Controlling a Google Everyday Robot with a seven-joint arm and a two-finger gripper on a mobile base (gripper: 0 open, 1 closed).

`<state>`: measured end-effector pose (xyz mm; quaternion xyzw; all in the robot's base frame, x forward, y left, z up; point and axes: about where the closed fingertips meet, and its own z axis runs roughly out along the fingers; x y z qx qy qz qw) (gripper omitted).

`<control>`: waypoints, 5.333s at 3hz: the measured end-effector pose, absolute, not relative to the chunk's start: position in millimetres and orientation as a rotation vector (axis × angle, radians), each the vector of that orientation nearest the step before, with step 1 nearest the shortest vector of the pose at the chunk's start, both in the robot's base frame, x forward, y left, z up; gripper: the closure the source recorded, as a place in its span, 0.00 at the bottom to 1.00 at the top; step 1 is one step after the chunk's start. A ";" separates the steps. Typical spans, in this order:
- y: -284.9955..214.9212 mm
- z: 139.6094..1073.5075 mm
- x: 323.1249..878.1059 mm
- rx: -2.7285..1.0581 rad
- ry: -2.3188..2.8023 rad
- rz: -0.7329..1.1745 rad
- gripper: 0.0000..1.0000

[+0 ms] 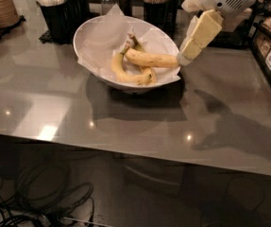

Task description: Pick banana from white bowl

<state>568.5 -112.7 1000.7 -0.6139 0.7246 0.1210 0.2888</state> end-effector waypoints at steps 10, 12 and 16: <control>-48.3 910.9 667.5 -1.534 1.898 0.282 0.38; -52.9 902.8 667.2 -1.545 1.922 0.293 0.43; -52.7 888.0 676.8 -1.551 1.932 0.318 0.39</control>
Offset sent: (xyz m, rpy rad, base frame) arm 0.0881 0.1012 -0.0257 0.1165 -0.0030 0.1069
